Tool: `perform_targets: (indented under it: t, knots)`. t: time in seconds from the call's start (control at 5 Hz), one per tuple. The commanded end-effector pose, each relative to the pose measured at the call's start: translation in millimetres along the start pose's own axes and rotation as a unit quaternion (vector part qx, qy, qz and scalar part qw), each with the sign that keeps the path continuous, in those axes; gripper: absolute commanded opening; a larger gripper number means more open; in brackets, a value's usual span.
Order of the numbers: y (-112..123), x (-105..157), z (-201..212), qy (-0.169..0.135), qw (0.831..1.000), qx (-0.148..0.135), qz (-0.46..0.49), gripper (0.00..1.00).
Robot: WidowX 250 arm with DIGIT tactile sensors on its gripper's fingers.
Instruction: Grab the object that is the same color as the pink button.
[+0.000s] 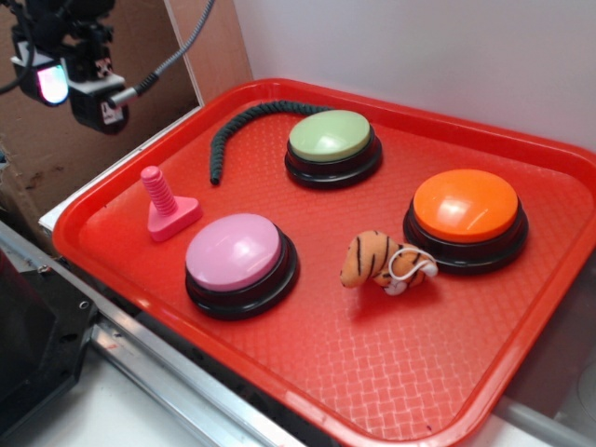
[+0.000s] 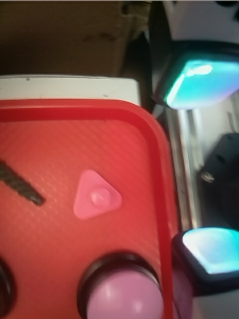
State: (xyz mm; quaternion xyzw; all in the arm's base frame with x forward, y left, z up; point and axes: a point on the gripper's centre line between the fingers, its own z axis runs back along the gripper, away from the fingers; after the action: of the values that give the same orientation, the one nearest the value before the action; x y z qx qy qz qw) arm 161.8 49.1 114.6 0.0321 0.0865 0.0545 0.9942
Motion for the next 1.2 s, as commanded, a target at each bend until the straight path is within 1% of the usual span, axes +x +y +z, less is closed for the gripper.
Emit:
perform_targets:
  t: [0.0,0.2,0.4,0.6,0.8,1.0]
  knots:
    - [28.6,25.2,-23.0,0.003,1.0,0.012,-0.005,1.0]
    - [19.6,33.9,-37.8,0.014,0.999,0.031,-0.008,1.0]
    - [-5.7,36.0,-35.2,-0.001,0.999,0.025,-0.048,1.0]
    - [-31.6,29.0,-20.4,-0.027,0.997,0.015,-0.077,1.0]
    - [-36.4,29.1,-17.9,-0.029,0.997,0.018,-0.074,1.0]
    - [-30.3,35.0,-39.2,0.005,0.997,0.038,-0.062,1.0]
